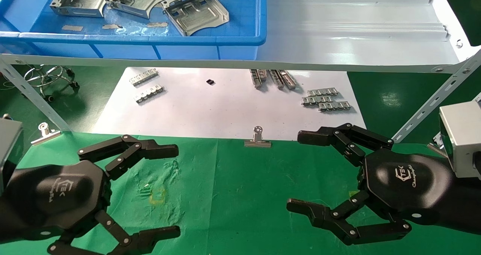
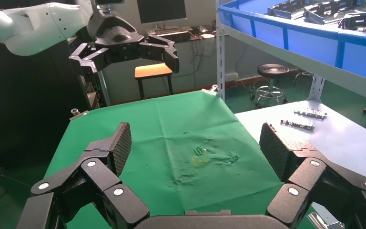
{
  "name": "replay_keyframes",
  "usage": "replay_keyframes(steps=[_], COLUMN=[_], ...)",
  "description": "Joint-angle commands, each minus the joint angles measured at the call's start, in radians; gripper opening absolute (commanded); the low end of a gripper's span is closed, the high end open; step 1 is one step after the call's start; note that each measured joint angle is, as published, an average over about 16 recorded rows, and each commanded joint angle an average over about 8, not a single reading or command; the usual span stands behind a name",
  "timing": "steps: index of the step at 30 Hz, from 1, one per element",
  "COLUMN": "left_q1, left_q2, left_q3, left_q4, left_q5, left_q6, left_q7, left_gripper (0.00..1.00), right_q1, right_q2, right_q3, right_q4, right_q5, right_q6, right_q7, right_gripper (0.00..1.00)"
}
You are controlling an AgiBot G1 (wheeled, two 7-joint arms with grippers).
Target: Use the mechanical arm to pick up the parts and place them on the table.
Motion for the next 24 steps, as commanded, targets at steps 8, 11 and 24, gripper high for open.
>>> replay_keyframes(steps=[8,11,24], left_q1=[0.0,0.0,-0.003], left_q2=[0.0,0.0,0.004], left_q3=[0.0,0.0,-0.001], left_q4=[0.0,0.0,0.004], left_q5=[0.0,0.0,0.001], left_q6=[0.0,0.0,-0.009], left_q7=[0.0,0.0,-0.001], left_gripper=[1.0,1.0,1.0], right_q1=[0.0,0.0,0.0], right_q2=[0.0,0.0,0.0], right_q3=[0.0,0.0,0.0], right_q4=[0.0,0.0,0.0], right_q5=[0.0,0.0,0.0], right_q6=[0.0,0.0,0.0], right_q7=[0.0,0.0,0.0], right_gripper=[1.0,1.0,0.0])
